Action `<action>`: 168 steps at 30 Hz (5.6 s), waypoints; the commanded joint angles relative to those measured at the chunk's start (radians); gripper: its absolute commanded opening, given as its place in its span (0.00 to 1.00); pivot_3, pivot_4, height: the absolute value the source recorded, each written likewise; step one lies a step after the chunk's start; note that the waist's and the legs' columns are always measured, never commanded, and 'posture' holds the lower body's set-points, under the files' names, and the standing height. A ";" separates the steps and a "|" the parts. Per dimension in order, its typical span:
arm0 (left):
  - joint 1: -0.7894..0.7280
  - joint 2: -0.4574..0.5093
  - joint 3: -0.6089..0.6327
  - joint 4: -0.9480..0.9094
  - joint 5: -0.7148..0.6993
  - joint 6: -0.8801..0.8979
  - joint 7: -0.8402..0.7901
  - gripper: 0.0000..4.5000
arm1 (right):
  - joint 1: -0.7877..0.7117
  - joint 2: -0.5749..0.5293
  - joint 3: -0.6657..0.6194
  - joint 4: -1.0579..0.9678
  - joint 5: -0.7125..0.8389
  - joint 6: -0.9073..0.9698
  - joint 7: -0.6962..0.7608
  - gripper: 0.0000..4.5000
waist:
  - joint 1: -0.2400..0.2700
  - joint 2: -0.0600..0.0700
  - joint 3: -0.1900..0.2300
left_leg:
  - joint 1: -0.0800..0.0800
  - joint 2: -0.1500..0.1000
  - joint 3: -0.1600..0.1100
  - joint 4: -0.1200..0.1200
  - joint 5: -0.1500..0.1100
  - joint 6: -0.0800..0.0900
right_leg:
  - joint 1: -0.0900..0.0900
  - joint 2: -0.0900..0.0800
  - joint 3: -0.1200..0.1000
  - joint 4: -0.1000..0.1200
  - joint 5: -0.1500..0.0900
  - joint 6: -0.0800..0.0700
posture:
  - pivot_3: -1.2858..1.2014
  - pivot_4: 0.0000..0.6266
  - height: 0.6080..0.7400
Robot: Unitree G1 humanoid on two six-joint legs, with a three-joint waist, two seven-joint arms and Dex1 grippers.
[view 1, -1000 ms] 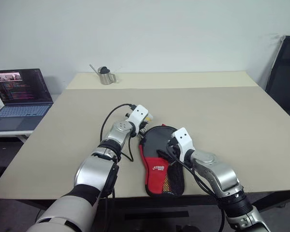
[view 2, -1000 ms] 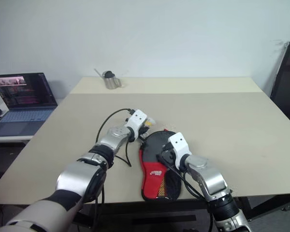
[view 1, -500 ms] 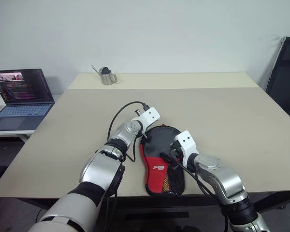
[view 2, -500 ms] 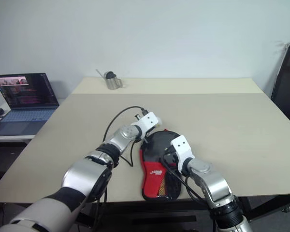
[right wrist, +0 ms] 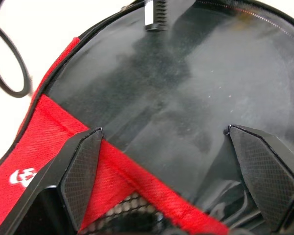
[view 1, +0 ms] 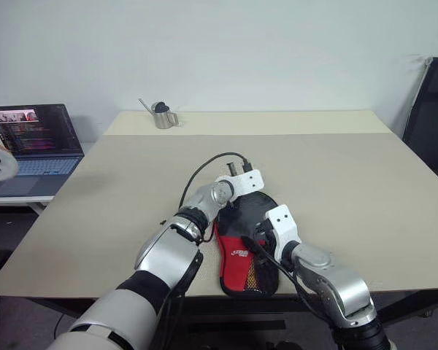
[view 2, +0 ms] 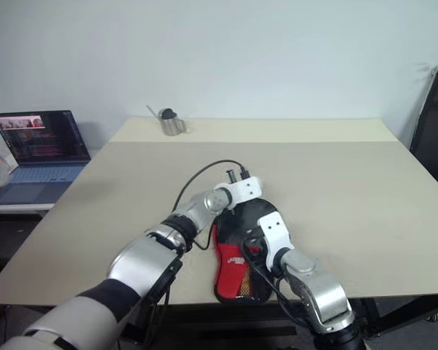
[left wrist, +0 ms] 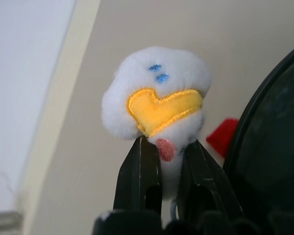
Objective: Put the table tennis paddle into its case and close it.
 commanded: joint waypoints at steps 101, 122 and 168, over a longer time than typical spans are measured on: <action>0.499 0.200 0.099 -0.823 -0.585 0.224 -0.900 0.99 | -0.655 -0.199 -0.261 0.765 0.134 -0.332 0.274 1.00 | -0.007 0.010 0.001 | -0.002 0.002 0.000 -0.002 0.000 0.000 | -0.001 0.003 0.002 -0.009 0.003 -0.006 | 0.52 0.24 1.00; 0.579 0.227 0.086 -0.942 -0.582 0.282 -0.901 0.99 | -0.910 -0.072 -0.288 1.541 -0.032 -0.742 0.243 1.00 | -0.029 0.011 0.001 | -0.002 0.002 0.001 -0.003 0.001 -0.002 | -0.002 0.003 0.003 -0.009 0.004 -0.006 | 0.52 0.24 1.00; 0.514 0.168 0.025 -0.542 -0.511 0.253 -0.950 1.00 | -0.325 -0.462 -0.222 0.362 -0.050 -0.169 0.437 0.10 | -0.001 0.016 -0.005 | 0.016 0.003 -0.002 -0.003 0.000 0.000 | 0.020 0.003 0.000 -0.010 0.000 -0.001 | 0.52 0.24 1.00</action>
